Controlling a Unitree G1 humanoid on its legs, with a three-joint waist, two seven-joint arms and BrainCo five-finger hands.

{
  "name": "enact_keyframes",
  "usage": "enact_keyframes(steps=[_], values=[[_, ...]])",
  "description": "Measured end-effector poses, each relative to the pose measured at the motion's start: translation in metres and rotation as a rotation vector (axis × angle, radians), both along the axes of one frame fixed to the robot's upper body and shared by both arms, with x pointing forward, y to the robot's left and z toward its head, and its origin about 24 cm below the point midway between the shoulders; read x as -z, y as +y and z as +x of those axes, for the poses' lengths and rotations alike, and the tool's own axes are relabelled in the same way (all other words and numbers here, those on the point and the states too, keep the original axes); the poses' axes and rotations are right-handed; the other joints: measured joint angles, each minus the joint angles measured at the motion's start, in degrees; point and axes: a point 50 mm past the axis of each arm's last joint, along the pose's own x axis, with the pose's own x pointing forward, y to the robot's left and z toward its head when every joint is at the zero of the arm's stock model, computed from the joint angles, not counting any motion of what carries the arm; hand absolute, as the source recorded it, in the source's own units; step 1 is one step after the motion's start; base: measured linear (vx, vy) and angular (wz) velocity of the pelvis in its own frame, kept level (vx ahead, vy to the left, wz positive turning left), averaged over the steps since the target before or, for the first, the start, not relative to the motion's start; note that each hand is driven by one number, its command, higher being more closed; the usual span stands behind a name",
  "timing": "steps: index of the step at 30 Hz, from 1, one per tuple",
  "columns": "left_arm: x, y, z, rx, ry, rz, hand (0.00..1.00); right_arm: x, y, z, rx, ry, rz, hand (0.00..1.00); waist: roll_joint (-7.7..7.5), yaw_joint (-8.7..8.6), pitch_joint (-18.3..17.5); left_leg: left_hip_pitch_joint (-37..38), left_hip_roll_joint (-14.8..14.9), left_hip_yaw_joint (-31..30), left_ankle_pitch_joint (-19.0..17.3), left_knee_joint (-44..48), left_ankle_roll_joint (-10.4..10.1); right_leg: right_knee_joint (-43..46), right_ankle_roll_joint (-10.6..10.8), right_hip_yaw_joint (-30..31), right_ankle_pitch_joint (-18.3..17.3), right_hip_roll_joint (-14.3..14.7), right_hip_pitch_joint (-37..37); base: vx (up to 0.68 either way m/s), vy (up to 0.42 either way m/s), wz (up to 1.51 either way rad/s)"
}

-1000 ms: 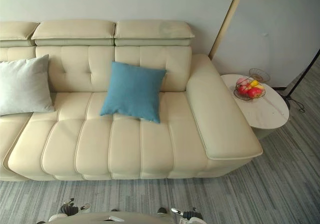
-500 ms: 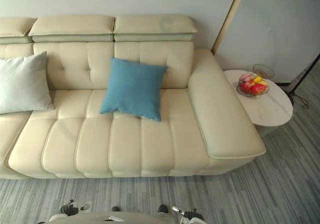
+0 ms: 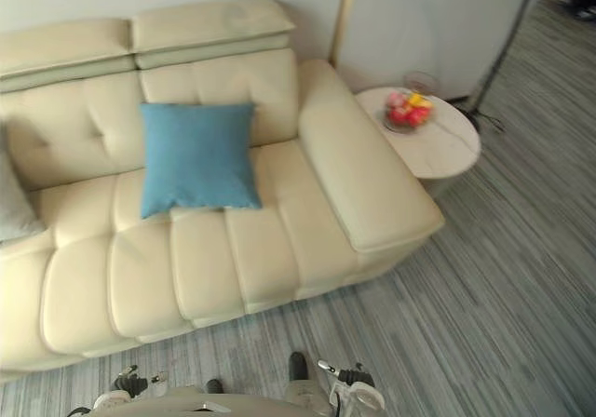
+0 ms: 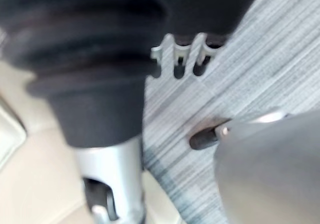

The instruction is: Pick up cushions and gather them together orderly.

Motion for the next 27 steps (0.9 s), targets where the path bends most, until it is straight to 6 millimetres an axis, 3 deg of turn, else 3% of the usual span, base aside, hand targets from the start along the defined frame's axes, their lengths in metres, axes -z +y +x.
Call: enact_keyframes(steps=[2,3,4,5,6,8,10,14,16,18,19,20,22,23,24,26,27], values=[[0.0,0.002,-0.002,-0.014,0.002,0.003,0.0,-0.002,0.005,0.007,-0.027,-0.022,0.001,0.0,-0.53,-0.09,0.4,0.6,0.4,5.2,-1.5,1.0,-0.1,-0.2,0.0,4.2,1.2,0.9,-1.5,-0.06,0.024,-1.61],[0.0,0.003,-0.001,-0.015,-0.001,0.004,0.0,-0.004,0.01,0.016,-0.068,-0.037,0.002,0.0,-0.83,-0.15,0.8,0.6,1.3,9.2,-2.7,1.9,0.1,-1.5,-1.6,4.6,1.0,1.0,-2.7,-0.12,0.008,-1.96],[-0.001,0.001,0.004,-0.013,-0.013,0.0,0.0,-0.004,0.011,0.019,-0.082,-0.036,-0.003,0.0,0.05,-0.32,1.5,0.5,2.5,13.5,-2.9,1.9,0.2,-0.6,-4.2,-2.0,-0.5,0.4,-3.9,-0.11,-0.008,-1.65],[-0.001,0.0,0.007,-0.013,-0.019,-0.003,0.0,-0.005,0.011,0.02,-0.088,-0.038,-0.006,0.0,0.68,-0.29,1.9,0.7,3.4,15.3,-2.9,2.0,0.2,1.2,-4.7,-7.3,-0.9,-0.1,-5.0,-0.02,-0.015,-1.66],[-0.002,0.0,0.008,-0.029,-0.024,-0.009,0.0,-0.006,0.012,0.024,-0.103,-0.046,-0.01,0.0,1.14,-0.4,2.1,1.6,4.9,19.1,-2.7,2.0,-0.1,7.3,-6.5,-21.4,-3.1,-1.3,-7.3,0.06,-0.019,-1.46],[-0.003,0.0,0.012,-0.029,-0.036,-0.008,0.0,-0.007,0.012,0.025,-0.12,-0.045,-0.02,0.0,0.73,-0.52,1.9,2.7,5.5,22.9,-2.5,2.8,-0.4,12.7,-9.1,-37.6,-7.2,-3.3,-6.4,0.1,-0.073,-1.36],[-0.004,-0.006,0.017,-0.041,-0.06,-0.028,0.0,-0.008,0.01,0.027,-0.127,-0.047,-0.037,0.0,1.69,-1.38,2.4,4.1,5.8,23.4,-2.2,2.1,-0.9,14.0,-10.0,-44.0,-8.6,-3.9,-6.3,0.09,-0.158,-0.96],[-0.002,-0.022,0.02,-0.038,-0.066,-0.068,0.0,-0.011,-0.001,0.03,-0.131,-0.055,-0.07,0.0,4.1,-1.51,3.0,6.7,6.6,24.6,-1.5,2.1,-2.6,14.3,-8.1,-37.2,-10.6,-0.2,-7.3,0.09,-0.135,-0.94],[-0.002,-0.024,0.02,-0.018,-0.058,-0.069,0.0,-0.012,-0.001,0.03,-0.129,-0.063,-0.071,0.0,4.01,-1.97,3.2,5.4,10.7,24.5,-2.7,11.5,-3.9,15.7,-8.2,-34.9,-13.4,1.3,-7.6,0.11,-0.159,-0.86],[-0.002,-0.028,0.022,0.007,-0.061,-0.075,0.0,-0.012,-0.003,0.028,-0.127,-0.061,-0.076,0.0,4.02,-2.68,3.3,2.5,16.5,22.8,-1.9,25.2,-2.0,15.9,-8.9,-33.6,-14.3,2.7,-6.1,0.14,-0.142,-0.68],[-0.002,-0.031,0.024,0.008,-0.069,-0.08,0.0,-0.012,-0.002,0.027,-0.134,-0.058,-0.078,0.0,3.96,-2.84,3.9,-0.7,20.7,19.5,-1.1,35.8,0.8,15.9,-9.5,-31.0,-14.7,4.5,-4.7,0.2,-0.125,-0.86],[-0.003,-0.032,0.026,0.008,-0.077,-0.083,0.0,-0.012,-0.003,0.028,-0.136,-0.059,-0.085,0.0,4.16,-2.65,4.3,-2.9,21.2,15.7,-3.5,42.0,1.3,16.0,-10.6,-28.8,-15.1,5.7,-3.8,0.22,-0.097,-0.98],[-0.005,-0.031,0.031,0.011,-0.099,-0.078,0.0,-0.012,-0.002,0.028,-0.136,-0.061,-0.085,0.0,3.64,-2.61,5.4,-6.8,17.9,7.9,-6.3,45.7,-0.2,16.1,-11.7,-25.7,-15.8,6.6,-2.3,0.18,0.0,-1.1],[-0.008,-0.031,0.038,0.014,-0.128,-0.078,0.0,-0.012,-0.002,0.027,-0.134,-0.057,-0.082,0.0,4.11,-1.54,5.7,-9.3,14.3,2.9,-8.2,45.1,-0.8,16.0,-11.3,-21.5,-15.8,7.4,-1.1,0.19,0.05,-1.49],[-0.01,-0.032,0.042,0.025,-0.143,-0.078,0.0,-0.011,-0.003,0.025,-0.126,-0.052,-0.081,0.0,3.45,-0.91,6.3,-11.6,11.9,0.0,-9.1,43.2,-0.7,15.7,-10.2,-19.4,-15.6,7.5,-0.3,0.17,0.065,-1.5],[-0.012,-0.036,0.047,0.028,-0.165,-0.084,0.0,-0.012,-0.003,0.025,-0.114,-0.059,-0.079,0.0,3.51,-0.35,6.2,-15.0,8.7,-4.8,-9.8,36.7,-0.7,15.5,-9.0,-14.0,-15.8,8.1,1.2,0.18,0.103,-1.4],[-0.013,-0.038,0.05,0.018,-0.179,-0.091,0.0,-0.011,-0.003,0.021,-0.11,-0.052,-0.077,0.0,3.63,0.46,6.2,-16.8,6.1,-10.2,-9.5,30.8,-1.2,15.5,-8.0,-10.7,-16.2,8.3,1.6,0.18,0.136,-1.49]])
